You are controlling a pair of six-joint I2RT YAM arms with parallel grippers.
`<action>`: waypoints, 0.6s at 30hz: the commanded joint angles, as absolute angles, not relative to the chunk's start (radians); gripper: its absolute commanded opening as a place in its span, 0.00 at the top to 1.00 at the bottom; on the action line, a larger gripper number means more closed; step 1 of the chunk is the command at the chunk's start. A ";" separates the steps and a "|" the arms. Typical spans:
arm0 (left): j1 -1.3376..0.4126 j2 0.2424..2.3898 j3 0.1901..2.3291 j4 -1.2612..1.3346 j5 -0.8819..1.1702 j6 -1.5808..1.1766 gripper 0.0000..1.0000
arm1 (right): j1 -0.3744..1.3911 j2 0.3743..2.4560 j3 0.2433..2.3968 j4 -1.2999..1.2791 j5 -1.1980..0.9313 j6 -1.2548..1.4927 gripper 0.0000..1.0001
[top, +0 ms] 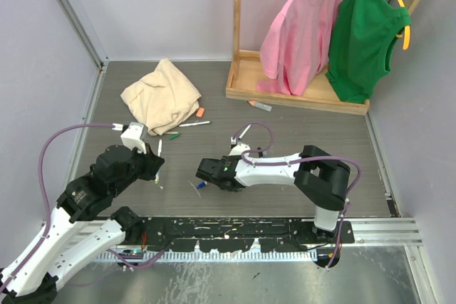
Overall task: Insert the pens into the pen caps
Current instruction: Pick up the pen cap from the center of the board.
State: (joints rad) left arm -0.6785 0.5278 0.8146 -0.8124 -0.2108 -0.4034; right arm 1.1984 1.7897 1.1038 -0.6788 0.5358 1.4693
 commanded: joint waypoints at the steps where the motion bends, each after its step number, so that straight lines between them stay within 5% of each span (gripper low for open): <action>1: -0.674 0.523 0.825 -0.778 -0.225 -0.407 1.00 | 1.192 1.805 1.136 -0.692 0.537 1.473 0.57; 9: -0.673 0.525 0.825 -0.778 -0.225 -0.407 1.00 | 1.189 1.846 1.157 -0.690 0.516 1.441 0.64; 18: -0.674 0.531 0.822 -0.776 -0.225 -0.407 1.00 | 1.180 1.814 1.121 -0.663 0.531 1.429 0.86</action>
State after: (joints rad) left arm -0.6785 0.5282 0.8146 -0.8120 -0.2134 -0.4034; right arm 1.1873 1.8275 1.1412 -0.6857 0.5240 1.4338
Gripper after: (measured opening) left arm 0.060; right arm 0.202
